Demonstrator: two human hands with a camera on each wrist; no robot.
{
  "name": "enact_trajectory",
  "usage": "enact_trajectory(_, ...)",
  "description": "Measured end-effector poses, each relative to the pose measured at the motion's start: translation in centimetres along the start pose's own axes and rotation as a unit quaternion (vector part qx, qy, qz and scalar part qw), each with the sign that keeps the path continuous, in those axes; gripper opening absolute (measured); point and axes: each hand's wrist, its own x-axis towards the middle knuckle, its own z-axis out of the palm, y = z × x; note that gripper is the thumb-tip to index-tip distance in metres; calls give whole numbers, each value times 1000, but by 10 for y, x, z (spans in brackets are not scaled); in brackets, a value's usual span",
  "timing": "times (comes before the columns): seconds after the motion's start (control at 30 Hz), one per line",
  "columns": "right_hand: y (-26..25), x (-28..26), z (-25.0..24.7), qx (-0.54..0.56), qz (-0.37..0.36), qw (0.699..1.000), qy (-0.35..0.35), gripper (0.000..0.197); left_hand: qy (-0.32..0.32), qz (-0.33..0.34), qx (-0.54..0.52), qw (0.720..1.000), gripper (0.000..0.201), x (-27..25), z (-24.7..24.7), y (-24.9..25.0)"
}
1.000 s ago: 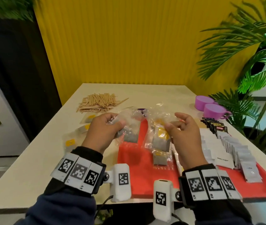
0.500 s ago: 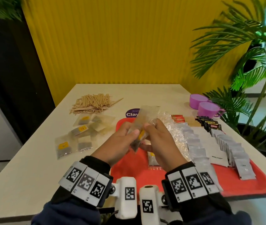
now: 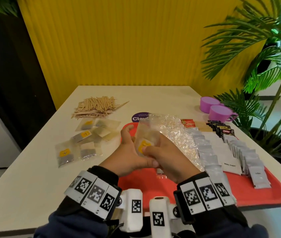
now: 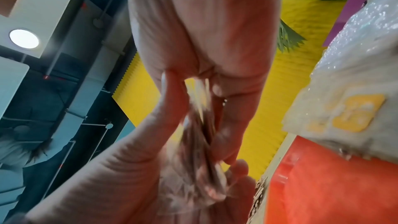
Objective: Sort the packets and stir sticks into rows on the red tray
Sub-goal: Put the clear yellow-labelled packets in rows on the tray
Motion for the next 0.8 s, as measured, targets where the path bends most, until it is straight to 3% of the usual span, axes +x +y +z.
enact_trajectory(0.07, 3, 0, -3, -43, 3, 999, 10, 43, -22, -7, -36, 999, 118, -2, 0, -5)
enact_trajectory(0.13, 6, -1, -5, -66, 8, 997, 29, 40, -39, -23, -61, 997, 118, -4, 3, -6)
enact_trajectory(0.17, 7, -1, -5, -74, 10, 997, 34, 39, -37, -36, -104, 993, 106, -5, 3, -7)
enact_trajectory(0.23, 9, -3, -4, -85, 15, 995, 40, 35, -35, -64, -225, 972, 61, -6, 3, -4)
enact_trajectory(0.3, 9, -6, -3, -82, 18, 996, 36, 30, -42, -75, -270, 959, 55, -8, 3, -6)
enact_trajectory(0.4, 9, -12, -1, -95, 17, 994, 45, 24, -18, -83, -223, 971, 60, -12, 4, -15)
enact_trajectory(0.5, 11, -20, 0, -86, 25, 994, 62, 21, -7, -95, -188, 978, 50, -18, 6, -21)
enact_trajectory(0.6, 14, -28, 0, -60, 60, 996, 40, 36, 18, -91, -126, 988, 34, -20, 5, -26)
enact_trajectory(0.7, 17, -33, -1, -158, 42, 986, 20, 34, 60, -87, -104, 989, 22, -23, 9, -28)
enact_trajectory(0.8, 18, -36, -4, -214, 21, 975, 58, 42, 76, -97, -95, 988, 24, -28, 17, -32)
